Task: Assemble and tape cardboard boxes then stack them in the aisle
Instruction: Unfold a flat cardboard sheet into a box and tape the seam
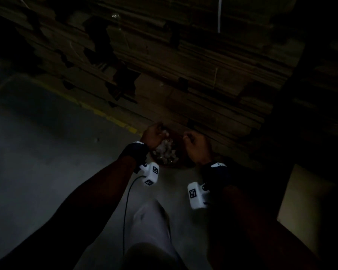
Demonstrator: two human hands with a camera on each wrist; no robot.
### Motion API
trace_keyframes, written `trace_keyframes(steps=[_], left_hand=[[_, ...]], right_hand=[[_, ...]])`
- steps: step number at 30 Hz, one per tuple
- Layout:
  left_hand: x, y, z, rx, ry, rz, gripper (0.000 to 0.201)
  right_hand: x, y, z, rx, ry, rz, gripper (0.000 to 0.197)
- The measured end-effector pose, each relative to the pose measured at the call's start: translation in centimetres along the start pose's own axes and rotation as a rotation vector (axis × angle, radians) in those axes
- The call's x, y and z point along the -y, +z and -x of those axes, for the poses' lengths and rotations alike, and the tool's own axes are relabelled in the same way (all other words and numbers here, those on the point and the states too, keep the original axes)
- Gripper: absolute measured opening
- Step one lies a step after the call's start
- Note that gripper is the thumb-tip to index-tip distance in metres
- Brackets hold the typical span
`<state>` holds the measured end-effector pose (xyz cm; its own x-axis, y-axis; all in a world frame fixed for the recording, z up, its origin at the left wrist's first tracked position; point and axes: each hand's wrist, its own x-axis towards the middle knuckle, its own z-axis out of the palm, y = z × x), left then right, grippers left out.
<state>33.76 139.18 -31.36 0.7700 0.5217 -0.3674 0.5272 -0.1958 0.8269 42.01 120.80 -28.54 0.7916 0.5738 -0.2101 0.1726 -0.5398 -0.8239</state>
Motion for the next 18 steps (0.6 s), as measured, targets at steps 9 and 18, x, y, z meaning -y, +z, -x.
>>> trace_keyframes(steps=[9,18], left_hand=[[-2.4,-1.3,5.3,-0.006,0.021,0.251,0.051],[-10.7,3.4,17.2,-0.013,0.172,0.33,0.022]], right_hand=[[2.3,-2.7,3.1,-0.033,0.116,-0.065,0.047],[3.7,-11.9,14.0,-0.255,0.002,-0.128,0.027]])
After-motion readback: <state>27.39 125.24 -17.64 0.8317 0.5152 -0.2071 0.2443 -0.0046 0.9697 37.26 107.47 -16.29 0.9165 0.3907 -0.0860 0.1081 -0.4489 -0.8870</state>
